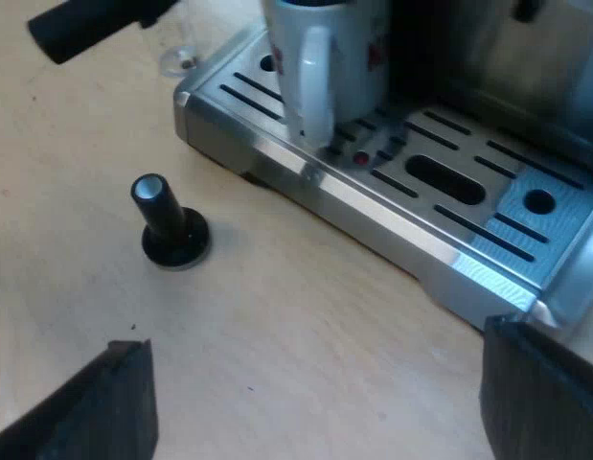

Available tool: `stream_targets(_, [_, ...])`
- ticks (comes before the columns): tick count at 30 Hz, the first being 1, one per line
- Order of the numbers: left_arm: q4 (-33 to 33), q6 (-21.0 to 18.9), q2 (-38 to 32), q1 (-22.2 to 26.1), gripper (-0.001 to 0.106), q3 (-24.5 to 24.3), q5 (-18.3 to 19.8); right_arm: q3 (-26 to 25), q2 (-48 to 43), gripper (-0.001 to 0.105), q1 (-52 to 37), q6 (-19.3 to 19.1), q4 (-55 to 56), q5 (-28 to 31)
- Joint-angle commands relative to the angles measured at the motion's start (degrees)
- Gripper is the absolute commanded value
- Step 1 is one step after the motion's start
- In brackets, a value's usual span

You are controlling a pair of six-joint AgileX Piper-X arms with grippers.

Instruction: Remove mug from coffee machine

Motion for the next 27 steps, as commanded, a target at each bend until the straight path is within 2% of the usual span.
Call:
stream_targets(1, [-1.9,0.4,0.0,-1.7,0.079,0.8,-2.3,-0.7,1.4,0.071,2.5,-0.1,-2.8,1.7])
stream_targets(6, [-4.4,0.4,0.0,-2.1,0.079,2.4,-2.5,-0.7,4.4,0.071,7.1,0.0,-6.1,5.3])
stream_targets(10, [-8.3,0.3,0.0,-2.3,0.079,4.3,-2.5,-0.7,6.9,0.071,8.9,2.2,-7.8,6.5])
stream_targets(15, [-10.0,0.3,0.1,-2.3,0.079,7.6,-2.5,-0.7,9.5,0.07,8.8,5.0,-9.6,8.8])
stream_targets(23, [-11.4,-0.1,-1.0,-2.3,0.079,13.0,-1.7,-0.3,14.4,0.07,8.8,6.3,-14.2,8.9])
stream_targets(27, [-11.6,-0.1,-1.8,-2.3,0.079,14.3,-1.1,2.7,17.0,0.07,8.8,6.9,-21.4,8.9])
